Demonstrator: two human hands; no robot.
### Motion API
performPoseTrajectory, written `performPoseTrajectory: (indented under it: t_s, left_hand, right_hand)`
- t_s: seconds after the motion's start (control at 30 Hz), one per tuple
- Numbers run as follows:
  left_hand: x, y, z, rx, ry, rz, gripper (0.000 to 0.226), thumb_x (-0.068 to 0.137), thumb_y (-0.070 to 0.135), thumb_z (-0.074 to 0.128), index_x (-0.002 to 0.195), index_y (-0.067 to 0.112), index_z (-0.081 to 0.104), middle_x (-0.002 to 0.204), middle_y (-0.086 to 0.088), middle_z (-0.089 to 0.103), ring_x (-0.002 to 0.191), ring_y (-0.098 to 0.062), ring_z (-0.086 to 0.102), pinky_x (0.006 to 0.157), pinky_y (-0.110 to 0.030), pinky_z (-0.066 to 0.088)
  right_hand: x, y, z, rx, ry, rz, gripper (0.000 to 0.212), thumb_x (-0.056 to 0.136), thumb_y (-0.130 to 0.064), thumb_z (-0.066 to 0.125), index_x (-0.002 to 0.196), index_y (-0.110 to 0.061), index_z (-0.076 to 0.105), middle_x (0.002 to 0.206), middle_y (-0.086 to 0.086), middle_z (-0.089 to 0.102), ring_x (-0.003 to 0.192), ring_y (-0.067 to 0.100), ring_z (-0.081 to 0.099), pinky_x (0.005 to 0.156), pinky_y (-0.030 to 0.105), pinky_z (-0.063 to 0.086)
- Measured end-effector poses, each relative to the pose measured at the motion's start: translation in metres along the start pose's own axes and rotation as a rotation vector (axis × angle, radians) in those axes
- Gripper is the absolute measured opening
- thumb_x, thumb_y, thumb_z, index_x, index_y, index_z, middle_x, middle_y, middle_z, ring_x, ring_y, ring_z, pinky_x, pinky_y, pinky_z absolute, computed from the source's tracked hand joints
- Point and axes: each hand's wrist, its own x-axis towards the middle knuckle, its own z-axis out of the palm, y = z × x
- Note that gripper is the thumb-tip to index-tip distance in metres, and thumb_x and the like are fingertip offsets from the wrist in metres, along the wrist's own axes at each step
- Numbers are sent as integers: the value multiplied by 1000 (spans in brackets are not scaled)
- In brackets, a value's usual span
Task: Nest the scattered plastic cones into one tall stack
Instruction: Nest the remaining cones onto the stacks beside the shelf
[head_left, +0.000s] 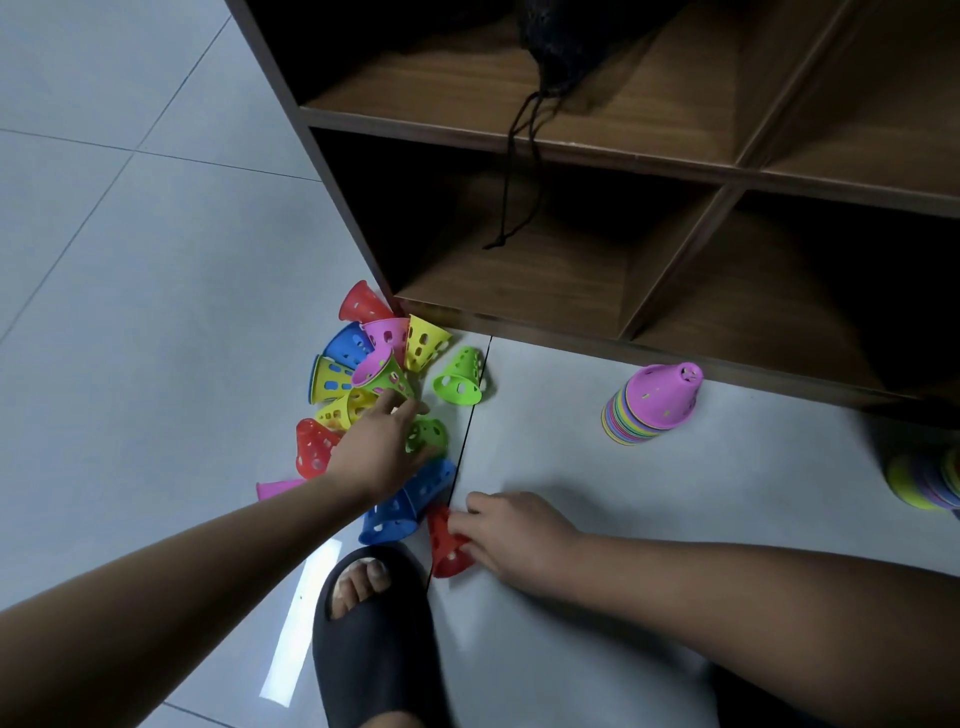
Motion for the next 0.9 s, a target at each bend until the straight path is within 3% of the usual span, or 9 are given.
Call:
performPoseTrajectory:
  t_s: [0.17,0.27,0.37,0.47,0.57,0.7,0.9]
  left_hand:
    - [5,7,-3,-38,69,48,45,93,39,80,132,22,65,126,0,60,99,-21,68,81,-36,62]
    - [7,19,-10,-121,120,80,42,92,38,82,127,21,68,118,3,64,87,-13,67,75,-27,56]
    - [5,45,-26,-225,178,128,42,91,38,84,126,22,68,108,11,63,81,-2,63,69,-9,41]
    - [3,78,-44,-306,275,204,41,88,45,84,122,26,69,104,14,63,87,1,61,71,-7,41]
    - [0,113,-64,-382,339,271,43,87,50,84,120,27,71,103,13,66,88,1,60,74,-9,42]
    - [2,160,-84,-431,360,403,38,90,42,86,120,24,73,104,9,67,85,-6,60,75,-23,48]
    - [15,209,-84,-405,333,542,37,90,33,87,121,20,72,99,7,61,84,-7,59,77,-8,37]
  right_hand:
    - [-16,26,-20,271,139,191,12,99,-34,62,106,-27,69,97,-5,64,90,22,66,81,38,53]
    - [-30,41,-37,503,261,361,5,95,-26,75,93,-22,71,81,-8,72,73,6,67,74,34,56]
    - [-48,50,-60,771,393,523,12,94,-18,79,89,-17,69,70,0,72,59,10,67,60,29,52]
    - [-73,56,-83,906,535,569,12,97,-15,76,89,-12,67,72,9,71,59,16,66,57,20,47]
    - [-101,60,-97,920,605,602,10,98,-15,75,89,-15,69,71,9,70,60,17,66,59,20,47]
    - [-134,66,-107,888,668,649,8,98,-18,74,90,-21,75,70,3,69,62,13,63,62,22,48]
    - [-166,89,-133,662,678,723,11,100,-27,71,93,-27,79,81,-11,76,77,7,69,71,33,54]
